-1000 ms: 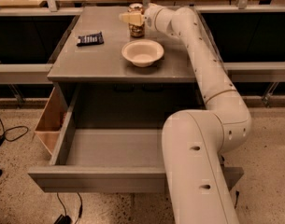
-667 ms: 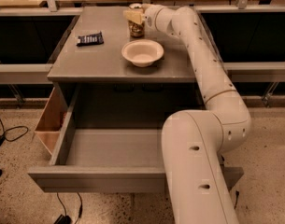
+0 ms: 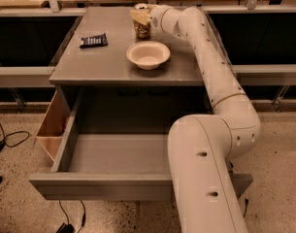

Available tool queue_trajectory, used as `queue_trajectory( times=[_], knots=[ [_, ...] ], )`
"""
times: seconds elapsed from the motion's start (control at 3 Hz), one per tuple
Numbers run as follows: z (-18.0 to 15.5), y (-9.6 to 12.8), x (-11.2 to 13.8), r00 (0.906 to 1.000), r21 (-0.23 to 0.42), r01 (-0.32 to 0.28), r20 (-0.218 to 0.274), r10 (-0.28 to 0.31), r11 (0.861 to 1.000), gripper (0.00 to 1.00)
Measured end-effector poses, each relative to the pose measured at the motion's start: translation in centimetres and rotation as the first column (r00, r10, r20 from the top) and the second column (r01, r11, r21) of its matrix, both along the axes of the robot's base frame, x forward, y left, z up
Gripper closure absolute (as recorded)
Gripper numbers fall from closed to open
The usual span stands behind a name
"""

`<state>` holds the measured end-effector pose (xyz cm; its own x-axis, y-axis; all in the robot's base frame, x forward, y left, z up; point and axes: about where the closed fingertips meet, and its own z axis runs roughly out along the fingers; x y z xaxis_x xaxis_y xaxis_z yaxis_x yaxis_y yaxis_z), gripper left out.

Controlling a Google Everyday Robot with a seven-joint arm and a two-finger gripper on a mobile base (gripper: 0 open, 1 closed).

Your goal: Place orange can into top drawer

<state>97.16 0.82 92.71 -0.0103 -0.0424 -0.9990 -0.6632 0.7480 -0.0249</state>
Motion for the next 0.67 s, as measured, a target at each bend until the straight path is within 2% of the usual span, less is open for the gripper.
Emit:
queue_trajectory(
  times=[0.33,0.67],
  knots=[
    [0.2,0.3,-0.2,0.9999,0.012,-0.011,0.003,0.011,1.000,1.00],
    [3.0,-1.3,-2.5,0.9972,0.051,-0.068,0.033,0.067,0.996,1.00]
  ],
)
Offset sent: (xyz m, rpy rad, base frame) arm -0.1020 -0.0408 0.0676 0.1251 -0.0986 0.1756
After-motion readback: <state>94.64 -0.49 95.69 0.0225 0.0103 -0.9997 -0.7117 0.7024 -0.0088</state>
